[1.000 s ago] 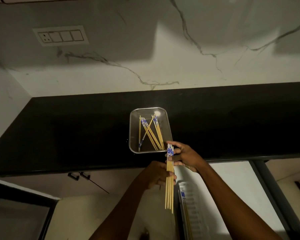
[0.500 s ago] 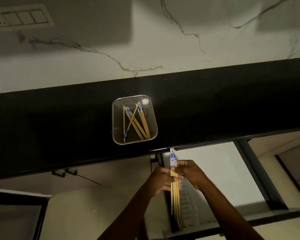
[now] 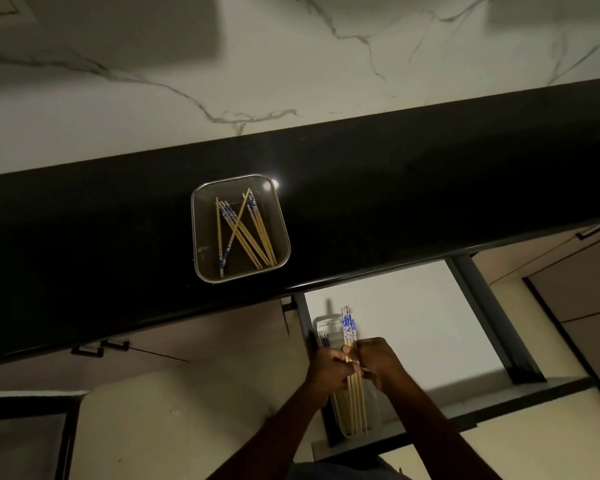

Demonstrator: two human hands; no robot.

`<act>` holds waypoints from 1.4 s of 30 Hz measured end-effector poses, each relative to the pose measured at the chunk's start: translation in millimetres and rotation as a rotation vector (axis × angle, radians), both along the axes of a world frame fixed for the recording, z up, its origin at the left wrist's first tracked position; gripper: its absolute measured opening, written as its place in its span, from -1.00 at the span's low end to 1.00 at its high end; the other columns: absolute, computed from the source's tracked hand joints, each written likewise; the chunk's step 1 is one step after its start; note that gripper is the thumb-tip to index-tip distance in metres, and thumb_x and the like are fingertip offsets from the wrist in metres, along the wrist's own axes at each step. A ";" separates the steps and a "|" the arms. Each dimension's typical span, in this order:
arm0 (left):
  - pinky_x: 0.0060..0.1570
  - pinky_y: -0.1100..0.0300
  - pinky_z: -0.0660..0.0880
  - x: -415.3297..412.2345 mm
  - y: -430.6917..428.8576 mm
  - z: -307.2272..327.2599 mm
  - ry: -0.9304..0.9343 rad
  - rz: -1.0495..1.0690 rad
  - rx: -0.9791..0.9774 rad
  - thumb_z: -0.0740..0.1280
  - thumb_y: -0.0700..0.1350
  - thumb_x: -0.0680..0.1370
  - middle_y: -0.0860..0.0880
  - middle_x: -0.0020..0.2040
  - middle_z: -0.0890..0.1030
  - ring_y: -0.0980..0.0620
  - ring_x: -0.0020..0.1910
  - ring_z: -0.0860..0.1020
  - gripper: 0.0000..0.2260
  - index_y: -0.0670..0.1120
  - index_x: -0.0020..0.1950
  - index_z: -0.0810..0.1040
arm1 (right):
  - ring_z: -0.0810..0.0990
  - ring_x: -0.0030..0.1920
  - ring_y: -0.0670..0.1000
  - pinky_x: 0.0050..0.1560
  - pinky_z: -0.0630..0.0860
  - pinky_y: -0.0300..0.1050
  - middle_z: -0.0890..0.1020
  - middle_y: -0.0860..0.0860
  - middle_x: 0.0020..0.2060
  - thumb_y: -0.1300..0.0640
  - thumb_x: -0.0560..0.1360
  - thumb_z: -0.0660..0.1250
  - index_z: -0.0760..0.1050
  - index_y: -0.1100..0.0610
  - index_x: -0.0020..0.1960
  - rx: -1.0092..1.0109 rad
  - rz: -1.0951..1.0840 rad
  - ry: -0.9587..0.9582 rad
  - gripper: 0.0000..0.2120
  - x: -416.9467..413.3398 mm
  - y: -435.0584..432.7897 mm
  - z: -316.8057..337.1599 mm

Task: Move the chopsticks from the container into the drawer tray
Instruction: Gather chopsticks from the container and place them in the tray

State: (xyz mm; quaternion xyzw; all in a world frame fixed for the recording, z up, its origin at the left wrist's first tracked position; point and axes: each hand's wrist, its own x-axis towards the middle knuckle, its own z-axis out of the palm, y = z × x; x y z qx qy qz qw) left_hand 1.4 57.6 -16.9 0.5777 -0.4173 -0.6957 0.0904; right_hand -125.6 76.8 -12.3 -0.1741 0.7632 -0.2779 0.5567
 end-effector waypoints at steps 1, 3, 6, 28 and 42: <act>-0.11 0.02 0.67 0.0 -0.5 -0.7 -0.017 0.001 0.000 0.49 -0.30 0.49 -0.16 -0.11 0.67 -0.23 -0.01 0.71 -0.86 -0.12 -0.16 0.59 | 0.58 -0.30 0.11 -0.19 0.49 -0.04 0.61 0.21 -0.37 0.17 0.46 0.50 0.64 0.23 -0.36 0.003 0.014 0.027 -0.75 -0.4 -1.4 -2.1; -0.07 -0.10 0.70 3.7 -1.7 -2.9 -0.056 -0.023 -0.038 0.49 -0.33 0.47 -0.21 -0.14 0.67 -0.23 -0.07 0.71 -0.91 -0.21 -0.16 0.60 | 0.62 -0.30 0.07 -0.17 0.53 -0.06 0.66 0.11 -0.39 0.21 0.47 0.47 0.64 0.13 -0.43 0.011 0.008 0.072 -0.71 -1.3 -4.4 -5.6; 0.01 -0.12 0.68 16.2 -3.2 -14.1 -0.191 -0.121 -0.174 0.48 -0.25 0.48 -0.31 -0.09 0.71 -0.25 -0.06 0.72 -0.86 -0.34 -0.10 0.65 | 0.67 -0.24 0.11 -0.13 0.55 -0.02 0.70 0.20 -0.29 0.29 0.46 0.45 0.67 0.18 -0.34 0.049 -0.009 0.061 -0.79 -2.5 -6.9 -8.6; -0.19 0.13 0.69 52.8 -15.9 -33.1 -0.263 -0.095 -0.157 0.47 -0.24 0.50 -0.21 -0.25 0.72 -0.08 -0.30 0.71 -0.89 -0.25 -0.20 0.72 | 0.62 0.02 0.16 -0.17 0.36 -0.19 0.59 0.28 -0.05 0.29 0.53 0.36 0.55 0.31 -0.12 0.222 0.279 0.245 -0.92 39.1 -16.0 -48.1; -0.05 -0.03 0.71 51.4 -15.4 -36.2 -0.267 -0.109 -0.181 0.46 -0.23 0.50 -0.17 -0.15 0.76 -0.17 -0.16 0.75 -0.87 -0.31 -0.10 0.71 | 0.66 0.19 0.18 0.21 0.56 -0.03 0.64 0.23 0.20 0.15 0.57 0.30 0.59 0.28 0.22 0.202 0.459 0.373 -0.70 33.5 -6.4 -47.2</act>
